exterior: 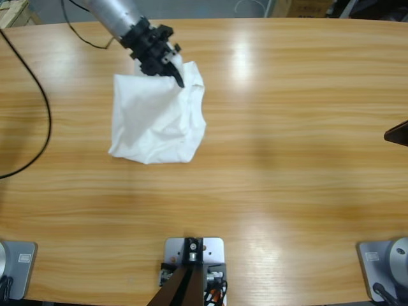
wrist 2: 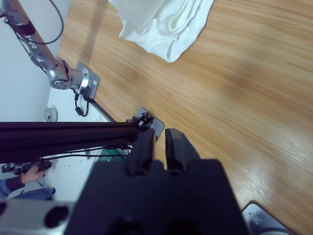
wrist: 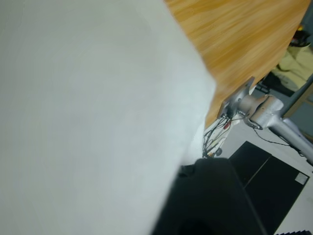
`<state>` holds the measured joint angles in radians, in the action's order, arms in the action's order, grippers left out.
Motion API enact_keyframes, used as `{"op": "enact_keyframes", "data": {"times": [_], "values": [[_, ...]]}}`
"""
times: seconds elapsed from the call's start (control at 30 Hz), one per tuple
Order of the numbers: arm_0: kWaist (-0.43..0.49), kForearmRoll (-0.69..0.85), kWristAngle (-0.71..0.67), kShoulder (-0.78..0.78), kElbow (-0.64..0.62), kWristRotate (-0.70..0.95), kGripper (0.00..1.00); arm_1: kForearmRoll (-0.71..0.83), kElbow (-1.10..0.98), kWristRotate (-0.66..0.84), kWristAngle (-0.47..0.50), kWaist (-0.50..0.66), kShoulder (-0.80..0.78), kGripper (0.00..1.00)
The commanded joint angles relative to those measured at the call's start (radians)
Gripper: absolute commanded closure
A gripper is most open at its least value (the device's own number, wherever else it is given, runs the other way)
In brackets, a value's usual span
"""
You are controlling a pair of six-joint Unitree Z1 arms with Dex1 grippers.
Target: Fold clothes
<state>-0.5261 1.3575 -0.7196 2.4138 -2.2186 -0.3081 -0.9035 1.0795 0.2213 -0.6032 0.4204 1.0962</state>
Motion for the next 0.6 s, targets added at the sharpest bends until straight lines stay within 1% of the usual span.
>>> {"op": "enact_keyframes", "data": {"times": [0.03,0.07,0.1,0.13,0.2,0.23,0.37,0.43,0.6], "values": [[-0.045,0.051,0.013,0.122,-0.064,-0.011,0.346,-0.007,-0.024,-0.013,-0.015,-0.025,-0.006,0.347],[-0.049,0.051,0.019,0.122,-0.064,-0.009,0.273,-0.008,-0.024,-0.013,-0.015,-0.025,-0.007,0.262],[-0.054,0.052,0.025,0.122,-0.064,-0.007,0.240,-0.008,-0.022,-0.013,-0.015,-0.025,-0.008,0.218],[-0.060,0.053,0.032,0.122,-0.064,-0.005,0.194,-0.009,-0.021,-0.013,-0.015,-0.025,-0.010,0.208],[-0.074,0.060,0.043,0.128,-0.065,-0.001,0.148,-0.011,-0.016,-0.013,-0.017,-0.025,-0.012,0.207],[-0.078,0.067,0.043,0.132,-0.065,0.003,0.098,-0.013,-0.012,-0.013,-0.017,-0.025,-0.013,0.207],[-0.081,0.111,0.075,0.099,-0.086,0.017,0.087,-0.022,0.007,-0.013,-0.017,-0.025,-0.015,0.207],[-0.076,0.135,0.097,0.052,-0.114,0.039,0.087,-0.023,0.016,-0.013,-0.017,-0.025,-0.015,0.208],[-0.034,0.169,0.117,-0.087,-0.116,0.067,0.087,-0.042,0.045,-0.013,-0.018,-0.025,-0.020,0.211]]}}
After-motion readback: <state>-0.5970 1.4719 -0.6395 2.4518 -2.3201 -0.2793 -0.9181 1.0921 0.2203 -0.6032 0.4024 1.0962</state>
